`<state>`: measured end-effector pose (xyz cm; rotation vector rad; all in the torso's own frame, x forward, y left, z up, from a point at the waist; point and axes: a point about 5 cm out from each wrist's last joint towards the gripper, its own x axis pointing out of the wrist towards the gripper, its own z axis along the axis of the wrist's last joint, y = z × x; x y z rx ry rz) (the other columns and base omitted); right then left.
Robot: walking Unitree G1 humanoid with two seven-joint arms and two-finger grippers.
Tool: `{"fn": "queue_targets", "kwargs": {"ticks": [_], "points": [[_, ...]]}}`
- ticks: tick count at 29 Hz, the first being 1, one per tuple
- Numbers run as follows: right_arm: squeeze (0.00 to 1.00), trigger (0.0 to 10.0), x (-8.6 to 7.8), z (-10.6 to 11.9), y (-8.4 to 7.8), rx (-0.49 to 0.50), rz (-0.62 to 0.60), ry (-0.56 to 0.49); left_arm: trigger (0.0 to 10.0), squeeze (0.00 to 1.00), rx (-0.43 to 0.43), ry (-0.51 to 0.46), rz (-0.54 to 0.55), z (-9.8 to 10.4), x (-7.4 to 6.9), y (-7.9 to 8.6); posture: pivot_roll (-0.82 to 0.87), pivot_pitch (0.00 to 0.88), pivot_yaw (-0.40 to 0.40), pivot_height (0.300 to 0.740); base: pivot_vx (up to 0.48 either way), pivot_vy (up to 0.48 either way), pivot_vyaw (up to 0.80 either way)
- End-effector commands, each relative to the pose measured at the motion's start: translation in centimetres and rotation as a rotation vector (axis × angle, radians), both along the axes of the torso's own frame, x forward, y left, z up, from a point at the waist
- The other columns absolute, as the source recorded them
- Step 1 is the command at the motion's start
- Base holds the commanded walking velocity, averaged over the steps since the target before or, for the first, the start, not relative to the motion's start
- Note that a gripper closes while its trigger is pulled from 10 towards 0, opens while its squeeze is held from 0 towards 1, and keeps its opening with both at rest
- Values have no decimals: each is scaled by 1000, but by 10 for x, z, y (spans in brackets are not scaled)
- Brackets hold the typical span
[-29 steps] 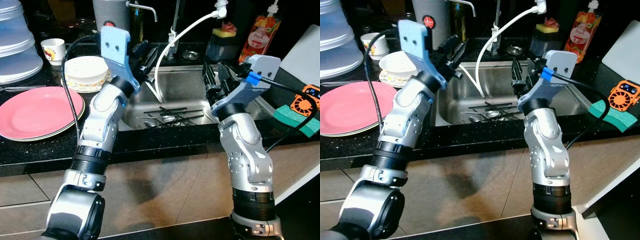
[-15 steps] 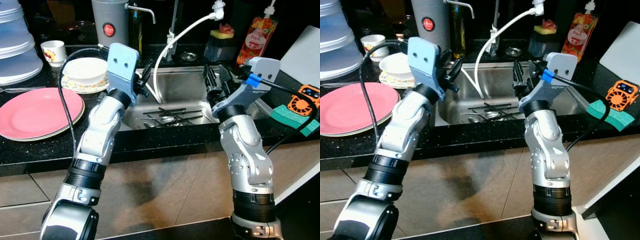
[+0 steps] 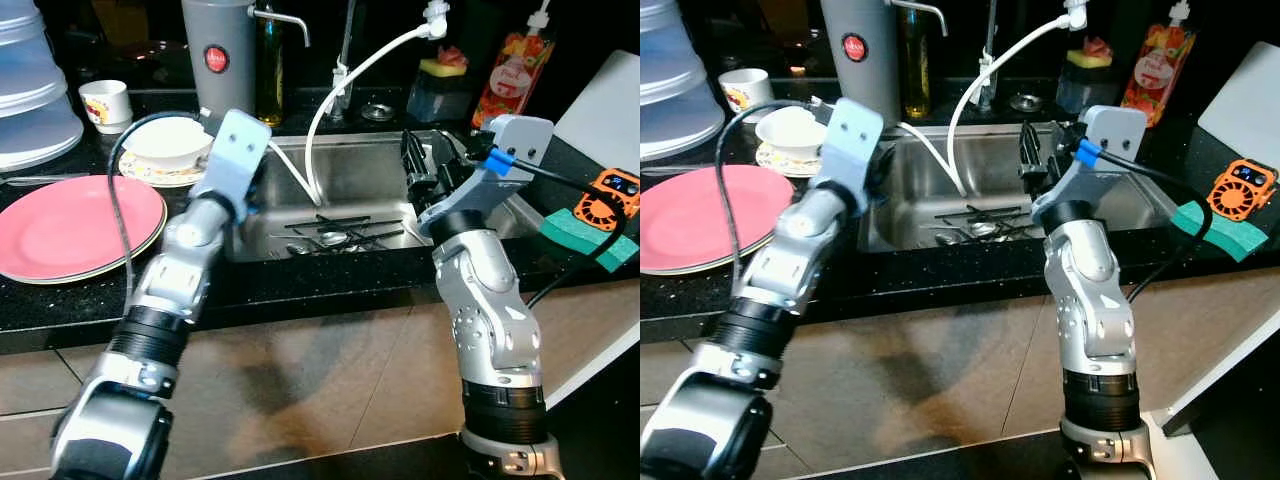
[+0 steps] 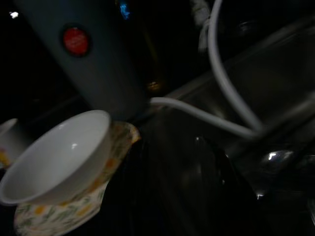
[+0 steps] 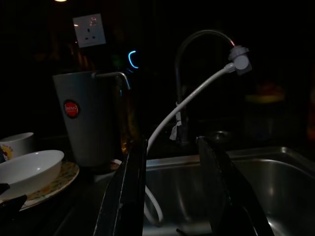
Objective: Kitchen organization
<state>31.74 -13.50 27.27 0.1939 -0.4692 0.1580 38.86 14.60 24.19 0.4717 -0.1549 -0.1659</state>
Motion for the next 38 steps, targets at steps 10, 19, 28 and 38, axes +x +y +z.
{"fn": "queue_targets", "kwargs": {"ticks": [10, 19, 28, 38], "points": [[0, 10000, -13, 13, 3, 26, 30, -54, 10000, 0, 421, 112, 158, 39, 23, 80, 10, 10, 21, 740, 0, 0, 0], [0, 10000, -25, 9, 7, 55, 47, -28, 10000, 1000, 549, 184, 85, 44, 22, 91, 24, 118, 24, 740, 0, 0, 0], [0, 10000, -25, 16, 11, 85, 70, -27, 10000, 0, 648, 185, 87, 55, 24, 92, 40, 181, 20, 740, 0, 0, 0], [0, 10000, -34, 19, 11, 118, 59, -18, 10000, 0, 642, 211, 175, 46, 25, 99, 17, 239, 24, 740, 0, 0, 0]]}}
